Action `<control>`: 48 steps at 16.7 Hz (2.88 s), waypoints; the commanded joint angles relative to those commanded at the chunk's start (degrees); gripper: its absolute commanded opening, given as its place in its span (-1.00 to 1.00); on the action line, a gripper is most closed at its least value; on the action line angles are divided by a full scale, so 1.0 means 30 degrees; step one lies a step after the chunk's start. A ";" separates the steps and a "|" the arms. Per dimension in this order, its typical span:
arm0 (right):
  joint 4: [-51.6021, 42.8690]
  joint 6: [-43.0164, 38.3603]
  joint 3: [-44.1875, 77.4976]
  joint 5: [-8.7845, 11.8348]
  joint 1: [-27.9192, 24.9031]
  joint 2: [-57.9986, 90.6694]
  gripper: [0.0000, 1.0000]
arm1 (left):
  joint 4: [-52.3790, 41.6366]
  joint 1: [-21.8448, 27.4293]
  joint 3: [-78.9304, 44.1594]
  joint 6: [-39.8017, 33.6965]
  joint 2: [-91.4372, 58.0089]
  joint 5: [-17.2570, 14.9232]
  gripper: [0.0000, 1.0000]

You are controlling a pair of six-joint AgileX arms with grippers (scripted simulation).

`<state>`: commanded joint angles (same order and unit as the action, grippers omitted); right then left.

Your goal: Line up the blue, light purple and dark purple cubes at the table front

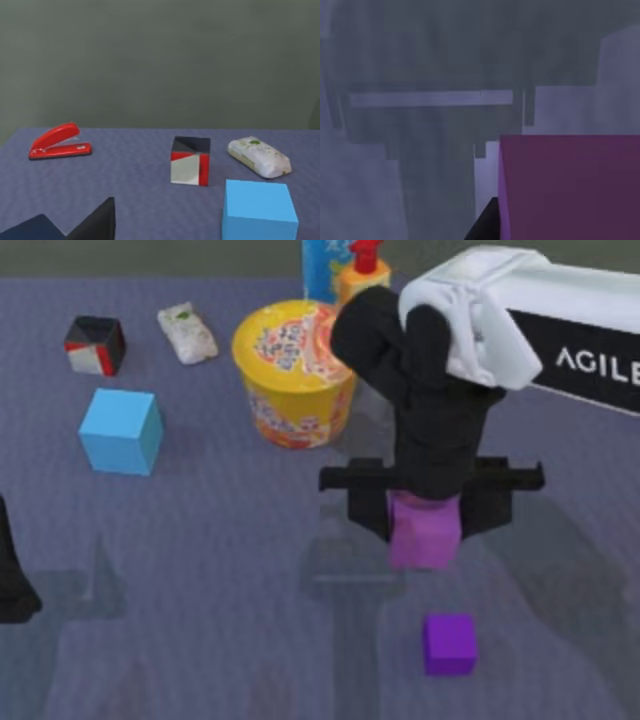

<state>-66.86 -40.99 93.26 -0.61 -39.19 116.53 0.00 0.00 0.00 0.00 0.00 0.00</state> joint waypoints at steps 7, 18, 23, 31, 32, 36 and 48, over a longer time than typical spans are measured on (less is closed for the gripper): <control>0.0487 -0.3445 -0.2090 -0.0077 -0.3938 -0.1889 -1.00 | 0.0000 0.0000 0.0000 0.0000 0.0000 0.0000 1.00; 0.4806 -0.3468 -0.4938 -0.0073 -0.3951 -0.0542 -1.00 | 0.0000 0.0000 0.0000 0.0000 0.0000 0.0000 1.00; 0.5354 -0.3498 -0.5379 -0.0088 -0.3969 -0.0310 -1.00 | 0.0000 0.0000 0.0000 0.0000 0.0000 0.0000 1.00; 0.5354 -0.3498 -0.5379 -0.0088 -0.3969 -0.0310 0.21 | 0.0000 0.0000 0.0000 0.0000 0.0000 0.0000 1.00; 0.5354 -0.3498 -0.5379 -0.0088 -0.3969 -0.0310 0.36 | 0.0000 0.0000 0.0000 0.0000 0.0000 0.0000 1.00; 0.5354 -0.3498 -0.5379 -0.0088 -0.3969 -0.0310 0.96 | 0.0000 0.0000 0.0000 0.0000 0.0000 0.0000 1.00; 0.4573 -0.3542 -0.4801 -0.0084 -0.3986 -0.0528 1.00 | 0.0000 0.0000 0.0000 0.0000 0.0000 0.0000 1.00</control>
<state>-53.14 -51.62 78.85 -0.86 -51.14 114.95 0.00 0.00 0.00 0.00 0.00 0.00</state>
